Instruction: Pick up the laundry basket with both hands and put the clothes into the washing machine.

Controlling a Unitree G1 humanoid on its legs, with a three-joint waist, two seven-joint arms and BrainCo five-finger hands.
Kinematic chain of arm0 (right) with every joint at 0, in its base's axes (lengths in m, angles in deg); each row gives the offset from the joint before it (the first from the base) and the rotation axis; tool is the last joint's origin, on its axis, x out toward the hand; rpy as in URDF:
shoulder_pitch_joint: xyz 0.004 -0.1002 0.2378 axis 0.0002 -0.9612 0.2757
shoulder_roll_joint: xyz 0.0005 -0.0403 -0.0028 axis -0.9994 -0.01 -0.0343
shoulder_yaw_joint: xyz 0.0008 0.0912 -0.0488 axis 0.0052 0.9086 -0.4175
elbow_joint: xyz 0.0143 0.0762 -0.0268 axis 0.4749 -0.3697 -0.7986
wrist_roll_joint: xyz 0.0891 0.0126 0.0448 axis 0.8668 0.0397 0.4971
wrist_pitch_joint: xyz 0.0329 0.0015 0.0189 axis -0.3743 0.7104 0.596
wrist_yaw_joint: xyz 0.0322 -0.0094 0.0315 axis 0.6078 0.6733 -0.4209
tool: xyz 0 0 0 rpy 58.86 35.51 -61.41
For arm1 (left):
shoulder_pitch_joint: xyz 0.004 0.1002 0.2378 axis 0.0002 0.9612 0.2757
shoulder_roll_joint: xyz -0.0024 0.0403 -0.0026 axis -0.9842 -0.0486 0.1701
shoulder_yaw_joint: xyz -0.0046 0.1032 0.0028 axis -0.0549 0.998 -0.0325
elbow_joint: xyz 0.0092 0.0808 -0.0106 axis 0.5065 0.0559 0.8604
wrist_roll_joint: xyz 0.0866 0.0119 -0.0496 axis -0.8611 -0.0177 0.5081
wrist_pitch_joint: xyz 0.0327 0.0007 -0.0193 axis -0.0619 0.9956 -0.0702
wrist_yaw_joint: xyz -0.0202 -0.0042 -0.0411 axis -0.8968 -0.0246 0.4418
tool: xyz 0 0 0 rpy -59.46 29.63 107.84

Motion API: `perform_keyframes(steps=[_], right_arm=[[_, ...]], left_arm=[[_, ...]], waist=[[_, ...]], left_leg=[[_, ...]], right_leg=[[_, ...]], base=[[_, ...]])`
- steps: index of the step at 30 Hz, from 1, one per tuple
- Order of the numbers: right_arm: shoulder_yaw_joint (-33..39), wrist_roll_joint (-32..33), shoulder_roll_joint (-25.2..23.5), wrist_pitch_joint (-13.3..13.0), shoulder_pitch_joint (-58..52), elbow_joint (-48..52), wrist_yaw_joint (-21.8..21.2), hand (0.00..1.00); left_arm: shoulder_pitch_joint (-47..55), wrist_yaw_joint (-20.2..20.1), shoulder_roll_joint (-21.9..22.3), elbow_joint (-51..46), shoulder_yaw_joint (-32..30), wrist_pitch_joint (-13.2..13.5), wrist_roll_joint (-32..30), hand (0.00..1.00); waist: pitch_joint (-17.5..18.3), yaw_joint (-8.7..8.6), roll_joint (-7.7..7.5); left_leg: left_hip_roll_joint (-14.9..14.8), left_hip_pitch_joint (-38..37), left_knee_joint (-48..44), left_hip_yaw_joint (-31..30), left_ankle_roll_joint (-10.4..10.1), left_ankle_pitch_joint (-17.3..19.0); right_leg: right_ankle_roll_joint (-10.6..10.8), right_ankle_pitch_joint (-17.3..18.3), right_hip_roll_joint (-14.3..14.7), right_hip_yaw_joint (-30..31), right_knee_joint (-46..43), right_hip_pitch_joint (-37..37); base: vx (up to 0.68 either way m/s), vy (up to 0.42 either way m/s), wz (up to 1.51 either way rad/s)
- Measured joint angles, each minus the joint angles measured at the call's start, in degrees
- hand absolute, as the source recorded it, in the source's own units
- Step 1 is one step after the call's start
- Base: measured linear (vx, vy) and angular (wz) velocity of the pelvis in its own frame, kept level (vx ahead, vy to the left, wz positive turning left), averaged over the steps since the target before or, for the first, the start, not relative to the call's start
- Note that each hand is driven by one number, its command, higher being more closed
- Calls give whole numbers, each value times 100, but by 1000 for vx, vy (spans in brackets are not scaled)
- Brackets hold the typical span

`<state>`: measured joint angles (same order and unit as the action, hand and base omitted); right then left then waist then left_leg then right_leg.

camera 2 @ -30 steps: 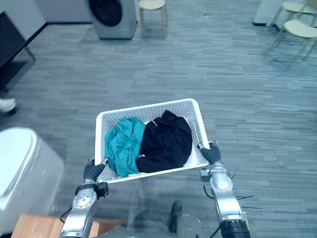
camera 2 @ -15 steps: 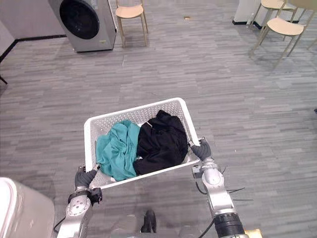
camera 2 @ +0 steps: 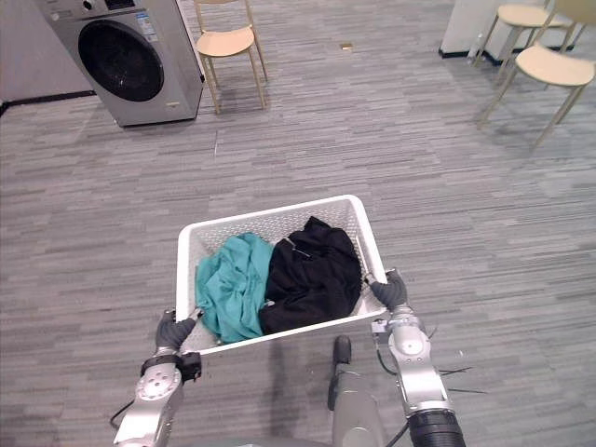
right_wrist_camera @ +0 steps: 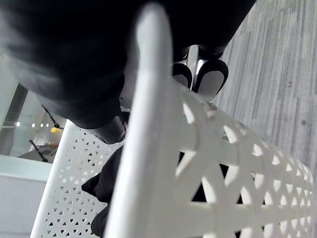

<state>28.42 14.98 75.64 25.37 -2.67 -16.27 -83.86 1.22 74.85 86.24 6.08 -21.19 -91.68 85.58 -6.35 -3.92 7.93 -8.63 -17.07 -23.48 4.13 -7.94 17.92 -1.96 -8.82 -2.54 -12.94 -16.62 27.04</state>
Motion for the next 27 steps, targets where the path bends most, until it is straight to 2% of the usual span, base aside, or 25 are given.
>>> perform_keyframes(steps=[1, 2, 3, 4, 5, 6, 7, 8, 10, 11, 12, 14, 15, 16, 17, 18, 19, 20, 21, 22, 23, 24, 25, 26, 27], right_arm=[[3, 1, 5, 0, 2, 9, 7, 100], [-7, 0, -12, 32, -54, 120, 7, 100], [0, 5, 15, 37, -162, 237, 48, 100], [4, 7, 18, 37, -284, 393, 108, 100], [-9, 7, 11, 37, -316, 459, 118, 100], [-41, 14, 3, 36, -363, 614, 132, 100], [-44, 30, 13, 34, -340, 706, 138, 100], [-43, 58, 33, 30, -310, 772, 146, 100], [-47, 137, 88, 23, -208, 749, 163, 100], [-58, 134, 107, 20, -174, 722, 167, 100], [-90, 135, 176, 0, -122, 601, 171, 100], [-107, 131, 191, -1, -100, 346, 198, 100], [-104, 132, 119, 4, -117, 294, 238, 100], [-84, 131, 131, 0, -93, 263, 239, 100], [-56, 131, 134, -1, -89, 244, 238, 100], [15, 111, 122, 0, -84, 149, 228, 100], [20, 58, 114, 0, -81, 20, 223, 100], [20, 21, 77, 0, -83, -41, 223, 100], [7, -35, -7, 0, -85, -155, 224, 100], [-26, -53, -104, -4, -101, -201, 224, 100], [-40, -53, -141, -18, -105, -198, 222, 100], [-27, -53, -190, -59, -105, -181, 223, 100], [-23, -49, -197, -87, -112, -171, 229, 100], [-8, -49, -197, -99, -130, -154, 228, 100], [10, -48, -199, -97, -167, -146, 229, 100]], left_arm=[[-18, 4, 35, 1, -13, 1, 0, 100], [12, -1, 77, 2, -29, -1, 1, 100], [48, -7, 103, 4, 26, 0, 7, 100], [92, -6, 95, 1, 70, 5, 14, 100], [117, -4, 85, -2, 68, 6, 16, 100], [148, -1, 62, -26, 67, 16, 22, 100], [172, -6, 59, -108, 68, 52, 28, 100], [180, -10, 73, -202, 69, 72, 28, 100], [227, -14, 88, -358, 64, 91, 16, 100], [298, -30, 108, -441, 56, 91, 9, 100], [347, -35, 168, -518, 42, 91, 7, 100], [350, -56, 154, -526, 41, 43, -38, 100], [361, -118, 144, -527, 40, 5, -86, 100], [338, -129, 143, -525, 38, -3, -122, 100], [321, -131, 157, -525, 49, -4, -126, 100], [331, -141, 136, -522, 130, -16, -128, 100], [344, -139, 89, -506, 184, -61, -132, 100], [338, -139, 17, -490, 219, -77, -156, 100], [346, -136, -100, -475, 224, -103, -212, 100], [361, -126, -198, -474, 212, -108, -242, 100], [354, -120, -247, -476, 212, -106, -240, 100], [296, -119, -346, -475, 214, -103, -239, 100], [251, -119, -383, -466, 222, -103, -236, 100], [183, -130, -452, -445, 256, -103, -237, 100], [111, -142, -474, -341, 285, -103, -236, 100]], waist=[[-38, 16, 45], [-145, 49, 94], [-170, 89, 130], [-210, 189, 84], [-239, 223, 43], [-279, 303, -36], [-297, 370, -97], [-307, 457, -100], [-332, 510, -132], [-315, 530, -91], [-332, 608, -12], [-306, 731, -79], [-246, 761, -278], [-223, 746, -504], [-228, 762, -562], [-248, 789, -614], [-250, 774, -662], [-256, 737, -675], [-269, 616, -714], [-271, 546, -680], [-265, 497, -662], [-242, 447, -643], [-239, 429, -640], [-237, 329, -637], [-235, 170, -645]], left_leg=[[-142, 267, -695, -1, -172, -355], [-414, 892, -2208, -9, -266, -1672], [-675, 1425, -3416, 59, -248, -1700], [-890, 2013, -4456, 308, 75, -1384], [-939, 2250, -4660, 459, 276, -1175], [-920, 2681, -4558, 799, 533, -814], [-831, 3100, -3999, 1096, 651, -521], [-717, 3457, -3349, 1198, 722, -416], [-288, 3811, -1220, 1044, 497, -579], [-72, 3845, 467, 882, 49, -905], [-88, 3953, 1120, 739, -156, -1085], [-25, 3897, 957, 764, 219, -1718], [262, 3809, 843, 717, 661, -2098], [491, 3814, 556, 789, 1282, -2039], [552, 3810, 401, 865, 1419, -1881], [630, 3638, 169, 1003, 1519, -1508], [780, 3256, 196, 990, 1572, -1156], [859, 3008, 262, 979, 1587, -968], [1008, 2492, 421, 918, 1640, -743], [1049, 1992, 683, 853, 1641, -601], [1051, 1781, 814, 807, 1628, -528], [1042, 1481, 1042, 710, 1594, -398], [1040, 1321, 1147, 668, 1567, -360], [1035, 1035, 1374, 532, 1515, -304], [1032, 763, 1567, 329, 1447, -246]], right_leg=[[-73, 215, 82, -26, -158, -84], [-102, 580, 258, -22, -233, -487], [-145, 738, 380, -52, -129, -838], [-204, 898, 506, -21, 59, -1366], [-239, 974, 553, 44, 200, -1647], [-269, 1071, 575, 151, 593, -2174], [-243, 1091, 574, 259, 962, -2563], [-226, 1133, 573, 347, 1165, -2781], [-140, 1273, 494, 422, 1481, -3171], [-43, 1417, 461, 464, 1633, -3439], [73, 1620, 503, 582, 1693, -3669], [336, 1832, 363, 646, 1714, -4070], [577, 1989, 88, 628, 1689, -4301], [882, 2166, -234, 603, 1251, -4209], [995, 2232, -374, 633, 768, -4033], [1222, 2191, -591, 705, -637, -3537], [1599, 1695, -866, 683, -2259, -2957], [1475, 1558, -1042, 662, -3076, -2662], [1101, 1748, -1175, 639, -4078, -2300], [720, 1982, -1146, 600, -4406, -1971], [588, 2067, -1097, 517, -4405, -1769], [413, 2256, -939, 418, -4156, -1256], [400, 2333, -845, 370, -3807, -1001], [418, 2299, -640, 348, -2801, -614], [568, 1946, -457, 384, -1449, -407]], base=[[676, -306, -15], [665, -279, -10], [785, -305, -19], [654, -213, -22], [633, -167, -29], [617, -110, -27], [600, -83, -30], [559, -20, -36], [623, 81, -22], [718, 172, -22], [734, 227, -38], [602, 216, -28], [794, 260, 8], [954, 305, 13], [756, 248, 2], [710, 236, -8], [682, 236, -7], [671, 217, 9], [649, 179, 15], [632, 159, 15], [576, 114, 12], [562, 74, 13], [700, 50, 30], [749, -4, 67], [519, -17, 87]])
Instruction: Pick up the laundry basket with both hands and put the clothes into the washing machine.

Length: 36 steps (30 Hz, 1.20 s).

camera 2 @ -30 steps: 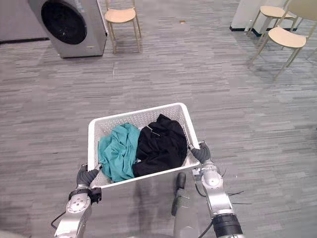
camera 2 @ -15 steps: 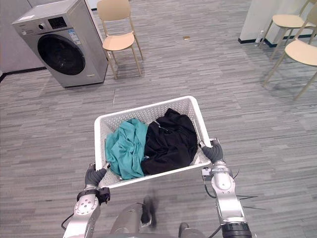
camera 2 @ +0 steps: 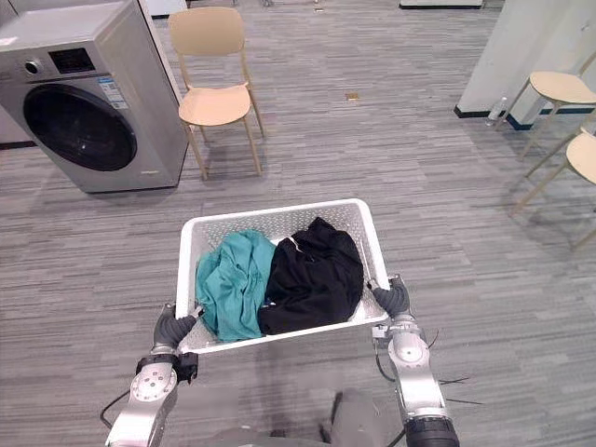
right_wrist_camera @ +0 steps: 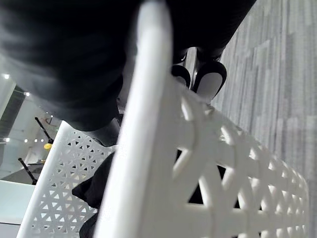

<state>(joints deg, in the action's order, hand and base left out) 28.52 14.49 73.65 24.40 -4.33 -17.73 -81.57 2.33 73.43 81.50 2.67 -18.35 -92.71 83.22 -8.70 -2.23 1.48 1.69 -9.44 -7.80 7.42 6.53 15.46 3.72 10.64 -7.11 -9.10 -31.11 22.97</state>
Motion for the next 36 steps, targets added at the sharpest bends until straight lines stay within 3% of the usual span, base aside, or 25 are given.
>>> perform_keyframes(steps=[2, 4, 5, 6, 8, 9, 10, 13, 14, 16, 17, 18, 19, 20, 22, 23, 25, 26, 27, 28, 30, 32, 34, 35, 36], right_arm=[[7, -1, -11, 10, -93, 3, 4, 100], [2, -4, 2, 18, -318, 60, 2, 100], [12, -4, 104, 45, -428, 55, 0, 100], [29, -1, 149, 114, -447, 47, -1, 100], [39, 0, 176, 119, -417, 76, -2, 100], [13, 1, 189, 135, -443, 144, -5, 100], [3, 5, 164, 199, -459, 212, 8, 100], [1, 40, 111, 238, -482, 618, 39, 100], [1, 75, 114, 229, -444, 671, 40, 100], [3, 186, 151, 179, -158, 598, 48, 100], [2, 187, 156, 166, -66, 506, 43, 100], [-7, 186, 191, 163, 35, 336, 41, 100], [-26, 188, 249, 139, 79, 159, 41, 100], [-35, 189, 253, 128, 81, 61, 43, 100], [-34, 216, 214, 126, 78, -43, 53, 100], [5, 239, 204, 123, 55, -116, 53, 100], [154, 234, 196, 124, 21, -259, 38, 100], [230, 222, 151, 123, -15, -343, 23, 100], [230, 210, 147, 123, -36, -372, 20, 100], [220, 172, 32, 123, -123, -409, 20, 100], [222, 172, -94, 93, -223, -389, 29, 100], [228, 175, -170, 75, -311, -296, 33, 100], [328, 178, -234, 83, -484, -28, 37, 100], [355, 178, -236, 86, -507, 26, 36, 100], [351, 177, -309, 86, -555, 115, 39, 100]], left_arm=[[-17, -3, -23, 101, 57, -1, -5, 100], [97, -13, -162, 113, 212, -1, -47, 100], [114, -61, 21, 254, 230, -12, -58, 100], [142, -72, 189, 317, 200, -16, -72, 100], [212, -78, 291, 323, 195, -11, -97, 100], [224, -99, 322, 325, 159, -12, -97, 100], [281, -114, 332, 321, 151, -16, -97, 100], [294, -121, 271, 286, 148, 14, -97, 100], [292, -121, 270, 264, 146, 27, -97, 100], [270, -121, 281, 109, 109, 70, -97, 100], [269, -123, 283, 69, 79, 70, -97, 100], [272, -124, 302, 29, 48, 70, -97, 100], [257, -124, 339, -20, 36, 67, -102, 100], [257, -123, 348, -23, 39, 65, -102, 100], [236, -124, 337, -35, 39, 54, -167, 100], [214, -146, 351, -30, 48, 24, -199, 100], [203, -239, 332, 2, 155, -26, -219, 100], [190, -241, 261, 72, 277, -59, -224, 100], [179, -242, 201, 108, 293, -73, -233, 100], [183, -240, 88, 116, 309, -132, -272, 100], [171, -237, -52, 115, 319, -132, -278, 100], [74, -239, -217, 125, 379, -132, -276, 100], [-2, -249, -246, 142, 459, -133, -272, 100], [-1, -252, -251, 141, 467, -133, -272, 100], [0, -253, -291, 135, 472, -132, -273, 100]], waist=[[3, -177, -131], [136, -194, -373], [265, -210, -62], [355, -138, 165], [342, -149, 506], [230, -145, 629], [225, -1, 672], [138, 203, 505], [144, 249, 485], [102, 388, 381], [82, 408, 362], [58, 465, 329], [55, 494, 374], [60, 510, 376], [90, 462, 298], [99, 422, 160], [85, 449, 112], [47, 417, 37], [44, 400, -3], [45, 318, -16], [58, 281, 5], [66, 188, -14], [64, 78, -27], [68, 63, -40], [126, 63, -194]], left_leg=[[100, -560, 301, -318, -142, 90], [264, -1063, 303, -604, -329, 374], [19, -1196, 24, -783, -367, 656], [-241, -1111, -436, -814, -408, 678], [-617, -400, -2362, -840, -897, 389], [-986, 250, -3969, -693, -1540, -658], [-1480, 854, -5274, -260, -1568, -1065], [-1878, 2017, -5885, 672, -698, -335], [-1841, 2264, -5605, 777, -630, -203], [-1419, 2908, -3507, 784, -724, -117], [-1263, 2947, -2703, 721, -871, -229], [-1107, 2963, -1286, 570, -1244, -541], [-1137, 3087, -930, 555, -1312, -920], [-1129, 3050, -1014, 621, -1255, -1204], [-858, 2954, -1199, 671, -558, -1754], [-656, 2963, -1553, 721, -310, -1511], [-461, 2743, -1763, 779, -332, -1131], [-238, 2261, -1597, 764, -284, -866], [-130, 2052, -1497, 723, -259, -756], [22, 1484, -1207, 540, -31, -498], [54, 982, -841, 393, 48, -377], [70, 541, -517, 159, 19, -318], [51, 7, -188, -37, -170, -205], [34, -134, -136, -32, -258, -149], [111, -517, 44, -12, -474, -13]], right_leg=[[397, -818, 65, 90, 1819, 88], [152, -1026, 23, 224, 2089, 235], [-248, -1700, 236, 285, 1580, 258], [-327, -1775, 367, 162, 1336, 243], [-557, -1310, 548, -146, 1015, 0], [-675, -1021, 724, -230, 1035, -416], [-745, -820, 898, -257, 1173, -852], [-813, -620, 989, -209, 2072, -2139], [-811, -619, 985, -178, 2260, -2317], [-657, -500, 844, -50, 2643, -2798], [-578, -448, 757, -21, 2692, -2924], [-464, -341, 661, 27, 2807, -3164], [-283, -200, 625, 27, 2967, -3413], [-217, -157, 583, 24, 3045, -3566], [48, -31, 276, -41, 3124, -3927], [235, 28, 32, -109, 2887, -3970], [507, 165, -312, -125, 1158, -3424], [822, -322, -728, 7, -891, -2682], [715, -336, -871, 11, -1695, -2393], [270, -75, -957, -6, -2892, -1856], [38, 119, -744, -43, -3060, -1329], [-47, 333, -451, -66, -2557, -667], [-65, 236, -52, -220, -865, -71], [-53, 43, 44, -281, -198, -62], [-59, -580, 211, -447, 1382, -61]], base=[[657, -100, 100], [928, -185, 84], [668, -131, 43], [942, -204, 36], [796, -209, 25], [675, -191, 21], [671, -185, 11], [594, -102, 0], [718, -45, -13], [577, 48, -25], [576, 113, -21], [587, 170, -22], [731, 262, -21], [808, 321, -5], [644, 266, 18], [557, 224, 30], [708, 289, 27], [687, 289, 25], [671, 255, 47], [547, 178, 41], [474, 98, 41], [567, 35, 58], [565, -26, 66], [724, -69, 43], [493, -56, 26]])
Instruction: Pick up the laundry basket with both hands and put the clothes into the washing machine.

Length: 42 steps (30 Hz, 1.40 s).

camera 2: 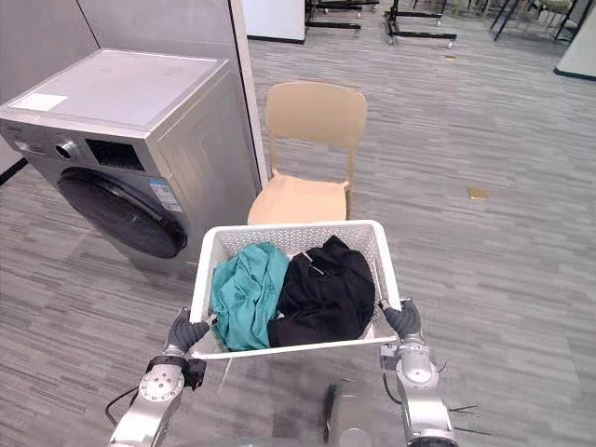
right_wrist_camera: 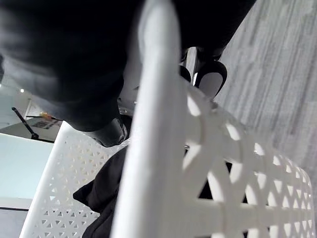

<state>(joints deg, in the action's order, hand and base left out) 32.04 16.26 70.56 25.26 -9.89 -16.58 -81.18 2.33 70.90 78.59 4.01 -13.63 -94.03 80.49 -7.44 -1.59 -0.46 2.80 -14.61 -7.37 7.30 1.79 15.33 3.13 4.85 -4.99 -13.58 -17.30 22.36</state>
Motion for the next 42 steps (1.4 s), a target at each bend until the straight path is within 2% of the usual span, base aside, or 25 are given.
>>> perform_keyframes(steps=[1, 2, 3, 4, 5, 6, 7, 8, 9, 10, 13, 14, 16, 17, 18, 19, 22, 24, 26, 27, 33, 36, 37, 38, 42], right_arm=[[-5, 0, 9, 0, -7, 18, -4, 100], [-1, -1, 56, 6, -32, 26, -4, 100], [0, -2, 114, 13, -56, 40, -6, 100], [25, -2, 173, 52, -88, 171, -7, 100], [25, -2, 181, 56, -160, 346, -11, 100], [29, -1, 209, 56, -344, 657, -14, 100], [29, 4, 219, 57, -604, 1014, 2, 100], [25, 5, 211, 58, -697, 1168, 3, 100], [26, 5, 187, 56, -770, 1344, 15, 100], [23, 13, 176, 55, -776, 1415, 25, 100], [27, 16, 181, 48, -767, 1421, 62, 100], [27, 14, 178, 49, -760, 1392, 105, 100], [27, 14, 178, 48, -709, 1178, 114, 100], [28, 9, 205, 47, -694, 981, 113, 100], [31, 9, 229, 47, -698, 958, 115, 100], [18, 5, 46, 41, -589, 523, 117, 100], [-82, -7, -128, 42, -575, 313, 124, 100], [-149, -22, -122, 35, -456, 181, 170, 100], [-213, -64, -93, 33, -168, -165, 263, 100], [-240, -70, -25, 21, 124, -372, 351, 100], [-244, -45, 235, 12, 1746, -561, 903, 100], [-227, 4, 400, 28, 2331, -563, 1124, 100], [-228, 9, 415, 33, 2590, -563, 1226, 100], [-228, 11, 414, 33, 2679, -562, 1268, 0], [-227, 77, 361, 48, 3298, -588, 1597, 0]], left_arm=[[2, 0, -28, 0, -2, 0, 0, 100], [26, -10, 64, 8, 2, -3, 0, 100], [28, -34, 156, 8, 2, -3, -6, 100], [26, -49, 264, -36, -5, -4, -27, 100], [16, -80, 252, -49, -5, -2, -94, 100], [15, -103, 279, -48, -5, -3, -125, 100], [19, -132, 377, -62, -39, -1, -120, 100], [52, -155, 422, -83, -75, 6, -120, 100], [135, -170, 431, -122, -76, 26, -119, 100], [231, -197, 441, -164, -75, 28, -109, 100], [244, -213, 456, -171, -75, 71, -104, 100], [242, -219, 460, -168, -74, 82, -104, 100], [246, -219, 456, -160, -76, 80, -104, 100], [269, -217, 466, -149, -70, 81, -101, 100], [286, -216, 480, -144, -57, 81, -101, 100], [256, -182, 378, 121, -98, 84, -90, 100], [243, -106, 173, 318, -101, 74, -88, 100], [164, -44, 124, 438, -99, 74, -49, 100], [-83, 69, 100, 625, -97, 75, 23, 100], [-399, 169, 85, 803, -95, 77, 64, 100], [-2340, 802, -109, 1463, -122, 81, 462, 100], [-3013, 1026, -144, 1600, -153, 81, 527, 100], [-3287, 1107, -212, 1612, -197, 80, 523, 0], [-3412, 1158, -231, 1657, -217, 81, 509, 0], [-4106, 1418, -210, 1826, -511, 81, 449, 0]], waist=[[32, 9, -115], [92, -56, -87], [147, -77, -3], [223, -23, 208], [228, -22, 245], [212, -108, 332], [192, -109, 390], [188, -56, 380], [189, -46, 402], [191, 3, 398], [222, 152, 340], [228, 250, 351], [220, 296, 339], [236, 358, 427], [235, 371, 558], [253, 343, 421], [278, 238, 56], [261, 223, -9], [193, 194, -27], [-1, 156, -19], [-916, 114, 46], [-1343, 121, 63], [-1394, 153, 60], [-1397, 173, 61], [-1573, 248, 113]], left_leg=[[81, -187, 70, -23, -75, 50], [61, -519, 166, -215, -105, 173], [-19, -622, 184, -273, -115, 179], [-245, -594, -88, -281, -145, 157], [-349, -489, -541, -315, -288, 70], [-533, -222, -1542, -341, -535, -77], [-770, 332, -3010, -315, -891, -687], [-964, 652, -3787, -243, -1016, -866], [-1354, 1125, -4887, 35, -970, -800], [-1689, 1527, -5435, 367, -673, -605], [-1880, 2162, -4853, 715, -380, -53], [-1822, 2408, -4133, 653, -368, 83], [-1518, 2590, -2817, 266, -430, 41], [-1268, 2460, -1372, -205, -653, -585], [-1308, 2400, -985, -398, -688, -1159], [-1143, 2204, -1002, -302, -673, -1103], [-776, 1978, -535, 119, -524, -1125], [-712, 1995, -456, 363, -458, -1103], [-685, 2092, -453, 542, -424, -1082], [-705, 2197, -486, 628, -421, -1083], [-1230, 4301, -1804, 859, -263, -981], [-1369, 4784, -2170, 885, -190, -895], [-1443, 5131, -2358, 870, -199, -830], [-1462, 5258, -2413, 869, -218, -797], [-1503, 5871, -2577, 771, -251, -800]], right_leg=[[-51, -244, 15, -1, 343, 15], [-549, -1081, 54, 118, 143, -9], [-681, -1200, 116, 122, -21, -6], [-754, -791, 226, 121, -407, 17], [-773, -544, 227, 14, -680, -29], [-804, -259, 241, -238, -807, -304], [-800, -39, 300, -355, -712, -709], [-780, 93, 325, -347, -620, -931], [-779, 189, 411, -352, -480, -1304], [-759, 229, 454, -342, -230, -1732], [-711, 226, 367, -223, 312, -2228], [-650, 194, 296, -110, 429, -2348], [-508, 176, 92, 60, 449, -2416], [-111, 324, 7, 334, 417, -2474], [35, 417, 84, 440, 435, -2497], [195, 434, -83, 770, 571, -2604], [328, 381, -452, 1190, 870, -2585], [420, 203, -533, 1432, 1020, -2437], [432, 93, -544, 1608, 1070, -2241], [432, 53, -534, 1713, 1008, -2066], [439, -38, -199, 1970, -396, 286], [445, -32, -156, 1970, -801, 838], [448, -24, -114, 1956, -990, 1200], [455, -4, -116, 1921, -1044, 1328], [430, 112, -141, 1737, -1260, 1922]], base=[[807, -110, 43], [575, -86, 35], [848, -127, 27], [672, -122, 11], [667, -135, 26], [761, -172, 57], [507, -110, 52], [709, -133, 35], [545, -69, 0], [635, -65, -7], [394, 39, -23], [394, 144, -40], [369, 241, -49], [277, 287, -55], [347, 407, -84], [183, 236, -60], [188, 236, -44], [130, 195, -65], [36, 111, -56], [-47, 49, -43], [-162, 6, -32], [-211, 12, -19], [-203, -6, -15], [-197, -16, -18], [-146, -61, 4]])
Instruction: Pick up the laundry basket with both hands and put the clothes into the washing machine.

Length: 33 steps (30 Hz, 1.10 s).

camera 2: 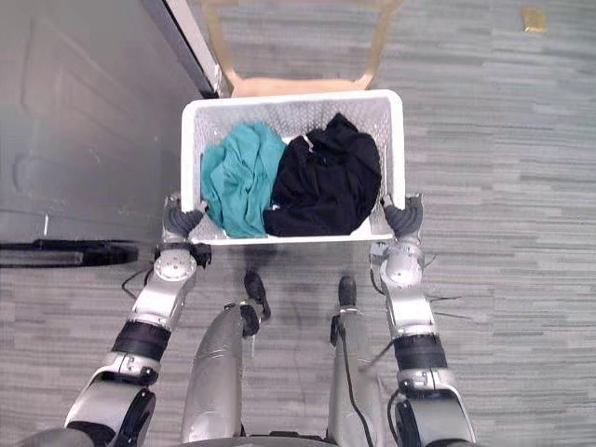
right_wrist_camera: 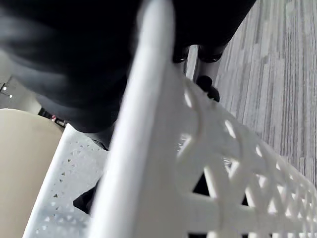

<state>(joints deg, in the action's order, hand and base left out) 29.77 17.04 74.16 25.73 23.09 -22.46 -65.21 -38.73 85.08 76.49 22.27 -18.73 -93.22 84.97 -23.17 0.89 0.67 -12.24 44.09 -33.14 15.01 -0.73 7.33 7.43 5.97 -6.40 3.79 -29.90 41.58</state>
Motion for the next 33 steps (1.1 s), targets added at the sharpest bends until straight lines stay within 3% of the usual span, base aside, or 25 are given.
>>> perform_keyframes(steps=[6, 11, 15, 22, 27, 33], right_arm=[[35, 149, -212, 8, 86, 3, 253, 0], [136, 173, -439, 4, -190, 125, 273, 0], [279, 196, -622, -78, -898, 915, 281, 0], [282, 147, -631, -304, -1099, 1654, 251, 0], [404, 139, -615, -316, -1474, 2080, 243, 0], [328, -35, -539, -349, -2453, 2162, -270, 0]], left_arm=[[-150, 153, 123, -30, -251, 5, -50, 0], [6, 254, 167, -253, -285, 11, -56, 0], [427, 244, 342, -791, -461, 226, -43, 0], [708, 163, 661, -1331, -498, 633, 339, 0], [1127, 96, 694, -1621, -689, 697, 468, 0], [2377, -170, 964, -1984, -943, 700, 579, 0]], waist=[[-69, 16, -1], [-69, 38, -1], [-69, 22, -2], [-68, 23, -3], [-66, 18, -6], [-40, 39, -24]], left_leg=[[-72, 145, 51, -77, -51, -114], [-62, 24, 101, -63, 55, -242], [12, -282, 231, -75, 48, -240], [22, -420, 306, -93, -1, -210], [32, -549, 327, -94, -5, -202], [121, -1153, 507, -182, -81, -154]], right_leg=[[-64, -4, 19, -187, 0, 79], [-37, -20, 12, -215, -7, -36], [-132, 83, -72, -298, -89, -258], [-215, 205, -84, -376, -44, -439], [-201, 222, -96, -390, 7, -601], [-215, 419, -178, -580, 55, -1254]], base=[[-15, -38, 11], [92, -15, 4], [107, -37, 8], [18, -48, 5], [8, -4, 0], [63, -29, 14]])
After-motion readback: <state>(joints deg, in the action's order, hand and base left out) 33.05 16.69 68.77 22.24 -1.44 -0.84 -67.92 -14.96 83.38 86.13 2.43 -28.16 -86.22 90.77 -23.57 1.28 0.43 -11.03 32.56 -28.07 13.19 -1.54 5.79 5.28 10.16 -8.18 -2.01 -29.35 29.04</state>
